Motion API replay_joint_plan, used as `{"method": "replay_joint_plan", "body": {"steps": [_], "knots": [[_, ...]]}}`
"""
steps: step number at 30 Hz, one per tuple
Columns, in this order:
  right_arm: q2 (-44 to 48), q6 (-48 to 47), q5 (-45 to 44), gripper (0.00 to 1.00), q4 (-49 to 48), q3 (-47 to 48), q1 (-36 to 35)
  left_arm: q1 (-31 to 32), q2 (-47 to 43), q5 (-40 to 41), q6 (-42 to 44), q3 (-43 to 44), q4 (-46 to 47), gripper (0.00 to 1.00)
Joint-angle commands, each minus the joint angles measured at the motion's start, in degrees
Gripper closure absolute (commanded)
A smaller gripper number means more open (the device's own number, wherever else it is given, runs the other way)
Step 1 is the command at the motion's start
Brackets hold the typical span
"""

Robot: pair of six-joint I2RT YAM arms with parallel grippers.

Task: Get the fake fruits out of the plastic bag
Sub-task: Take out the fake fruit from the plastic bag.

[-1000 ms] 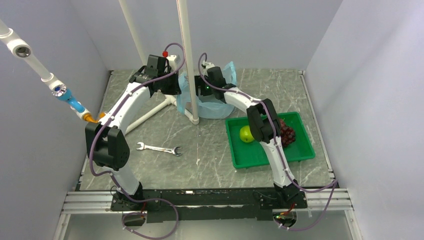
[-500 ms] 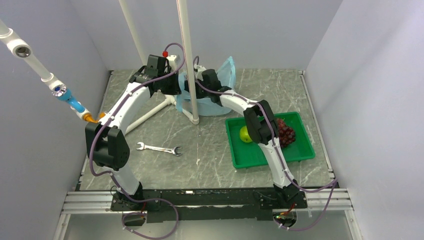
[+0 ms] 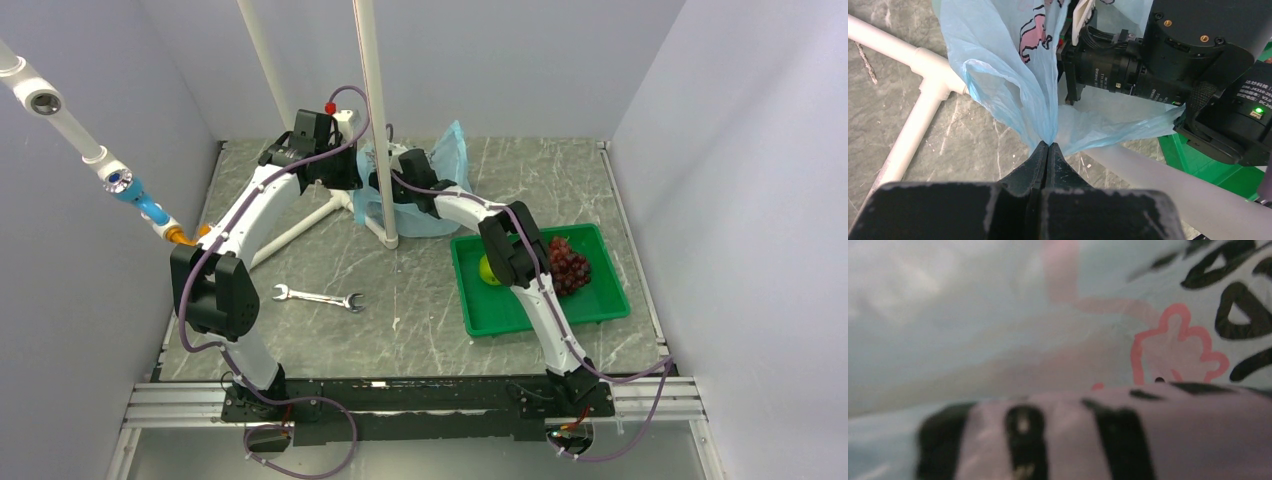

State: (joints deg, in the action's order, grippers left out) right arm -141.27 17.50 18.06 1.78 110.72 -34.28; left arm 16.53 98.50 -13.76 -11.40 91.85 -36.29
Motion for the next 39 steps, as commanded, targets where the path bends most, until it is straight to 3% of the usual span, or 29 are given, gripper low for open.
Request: {"method": "replay_joint_plan", "body": {"steps": [1, 9, 18, 26, 31, 39], "knots": [[-0.8, 1.3, 0.0, 0.18, -0.4, 3.1, 0.5, 0.3, -1.8, -1.7, 1.1, 1.8, 0.8, 1.00], [1.3, 2.3, 1.2, 0.22, -4.9, 1.0, 1.1, 0.3, -1.4, -2.4, 0.8, 1.9, 0.8, 1.00], [-1.8, 3.5, 1.8, 0.13, -2.8, 8.0, 1.2, 0.3, -1.1, -2.0, 0.9, 1.8, 0.7, 1.00], [-2.5, 3.8, 2.6, 0.28, -2.3, 7.2, 1.2, 0.3, -1.5, -2.1, 0.8, 1.8, 0.7, 1.00], [-2.5, 3.2, 3.6, 0.16, -2.0, 6.7, 1.1, 0.3, -1.6, -2.1, 0.8, 1.9, 0.7, 1.00], [-3.5, 3.3, 4.6, 0.11, -0.5, 7.6, 1.0, 0.2, -1.7, -2.1, 0.9, 1.9, 0.6, 1.00]]}}
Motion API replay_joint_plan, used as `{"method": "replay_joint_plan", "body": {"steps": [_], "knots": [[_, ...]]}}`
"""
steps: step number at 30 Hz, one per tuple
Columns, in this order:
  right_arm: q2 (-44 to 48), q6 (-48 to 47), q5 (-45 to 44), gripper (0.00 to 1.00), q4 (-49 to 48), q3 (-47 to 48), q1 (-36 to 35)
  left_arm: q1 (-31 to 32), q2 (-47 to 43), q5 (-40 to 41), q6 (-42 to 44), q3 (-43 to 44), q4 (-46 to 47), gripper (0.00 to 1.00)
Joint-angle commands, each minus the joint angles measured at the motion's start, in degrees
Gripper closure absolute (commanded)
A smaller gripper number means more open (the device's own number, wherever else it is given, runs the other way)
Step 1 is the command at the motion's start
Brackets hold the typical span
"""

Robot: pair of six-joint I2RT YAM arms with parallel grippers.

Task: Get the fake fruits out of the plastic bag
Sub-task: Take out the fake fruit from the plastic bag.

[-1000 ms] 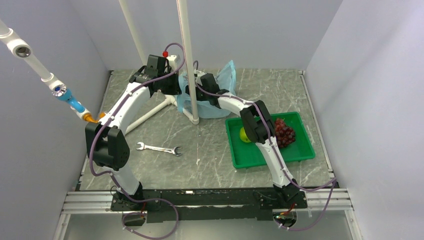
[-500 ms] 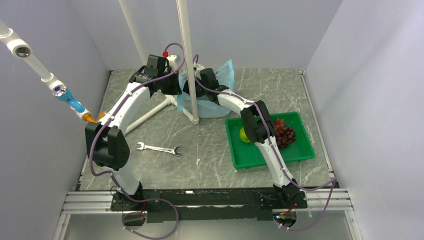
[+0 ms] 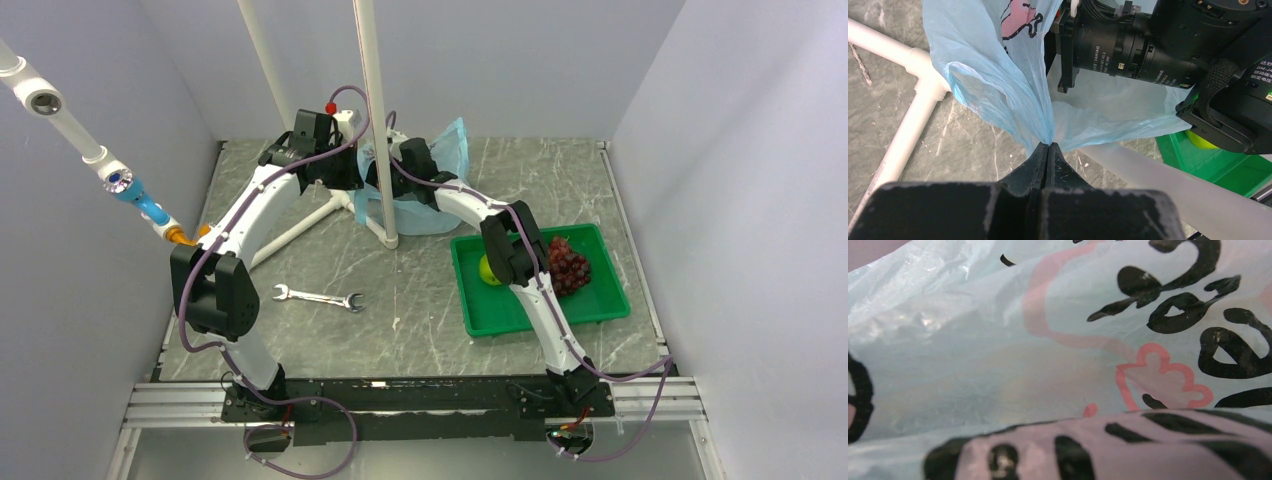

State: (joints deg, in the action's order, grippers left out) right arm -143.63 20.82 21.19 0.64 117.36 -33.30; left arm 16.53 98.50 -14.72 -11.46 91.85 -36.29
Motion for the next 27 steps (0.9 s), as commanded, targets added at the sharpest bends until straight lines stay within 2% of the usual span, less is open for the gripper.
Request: {"method": "replay_joint_plan", "body": {"steps": [1, 6, 9, 15, 20, 27], "knots": [[-1.5, 0.0, 1.5, 0.11, 0.9, 1.1, 0.0, 0.2, -1.6, -1.1, 0.9, 1.9, 0.7, 1.00], [-2.0, -0.2, 1.1, 0.11, 1.8, 1.5, 0.1, 0.2, -1.6, -1.0, 1.0, 2.0, 0.6, 1.00], [-1.7, 0.0, 1.0, 0.17, 1.6, 1.5, 0.1, 0.3, -1.6, -1.0, 1.0, 1.9, 0.6, 1.00], [1.1, 0.6, 0.4, 0.58, 0.2, -0.2, 0.2, 0.3, -1.6, -0.9, 1.0, 1.8, 0.7, 1.00], [7.8, 0.3, -1.4, 0.71, -0.4, -5.0, 0.7, 0.3, -1.6, -0.9, 0.9, 1.9, 0.6, 1.00], [21.1, -2.0, -5.6, 0.93, -3.9, -18.5, 1.0, 0.2, -1.2, -0.8, 0.8, 2.0, 0.5, 1.00]]}}
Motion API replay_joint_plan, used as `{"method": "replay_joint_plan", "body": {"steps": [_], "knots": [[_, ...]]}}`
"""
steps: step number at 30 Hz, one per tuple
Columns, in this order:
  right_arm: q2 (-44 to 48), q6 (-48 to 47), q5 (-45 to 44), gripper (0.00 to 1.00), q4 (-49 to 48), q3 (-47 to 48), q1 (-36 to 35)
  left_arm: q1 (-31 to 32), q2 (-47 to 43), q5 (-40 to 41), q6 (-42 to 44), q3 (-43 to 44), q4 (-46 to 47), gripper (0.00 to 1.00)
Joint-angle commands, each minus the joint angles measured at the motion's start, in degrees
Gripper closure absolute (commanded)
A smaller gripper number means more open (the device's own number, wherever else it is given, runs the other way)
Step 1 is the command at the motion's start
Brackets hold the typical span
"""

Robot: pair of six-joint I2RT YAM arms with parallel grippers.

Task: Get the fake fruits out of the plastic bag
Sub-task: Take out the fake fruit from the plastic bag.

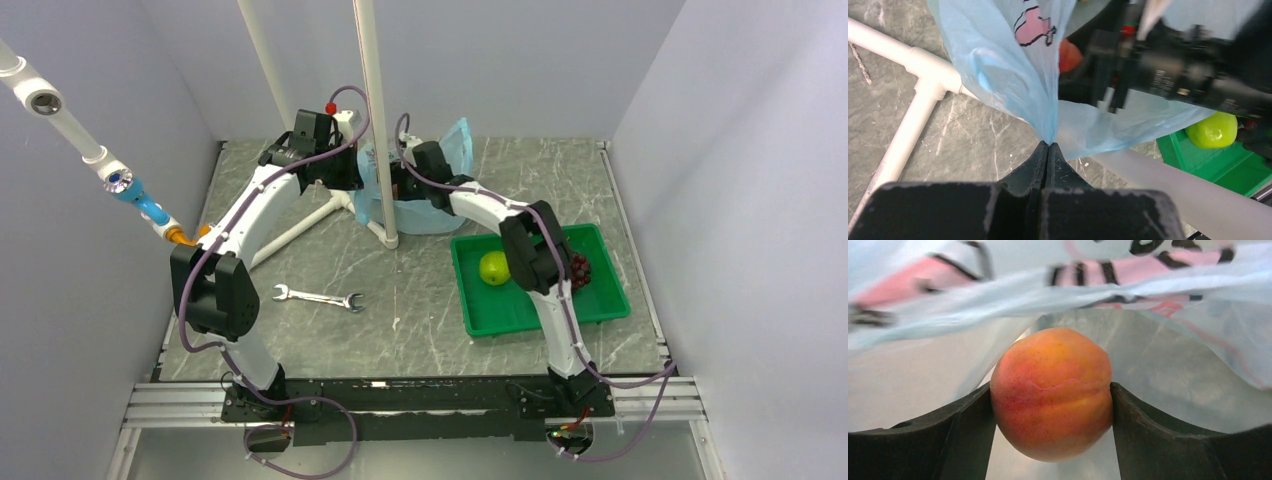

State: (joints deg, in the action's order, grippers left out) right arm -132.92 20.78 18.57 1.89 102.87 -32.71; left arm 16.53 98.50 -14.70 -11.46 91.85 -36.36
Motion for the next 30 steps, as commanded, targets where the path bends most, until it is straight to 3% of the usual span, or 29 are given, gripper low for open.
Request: {"method": "replay_joint_plan", "body": {"steps": [1, 4, 17, 23, 27, 30], "knots": [[11.6, -2.3, -3.4, 0.95, -4.8, -5.2, 0.4, 0.2, -1.3, -0.8, 0.8, 1.9, 0.6, 1.00], [15.5, -3.2, -4.9, 1.00, -3.6, -8.3, 0.7, 0.3, -1.1, -0.6, 0.9, 1.9, 0.5, 1.00], [28.3, -3.8, -13.0, 1.00, -2.6, -16.4, 2.0, 0.3, -1.4, -0.1, 0.8, 1.6, 0.8, 1.00], [34.2, -2.4, -11.3, 1.00, -3.8, -20.2, 3.9, 0.2, -1.1, -0.1, 0.9, 1.7, 0.8, 1.00], [42.3, -2.3, -12.0, 1.00, -4.9, -27.0, 5.6, 0.3, -1.3, 0.0, 0.9, 1.7, 0.8, 1.00], [52.1, -2.1, -17.7, 1.00, -8.1, -36.7, 7.2, 0.3, -1.4, -0.2, 0.9, 1.7, 0.7, 1.00]]}}
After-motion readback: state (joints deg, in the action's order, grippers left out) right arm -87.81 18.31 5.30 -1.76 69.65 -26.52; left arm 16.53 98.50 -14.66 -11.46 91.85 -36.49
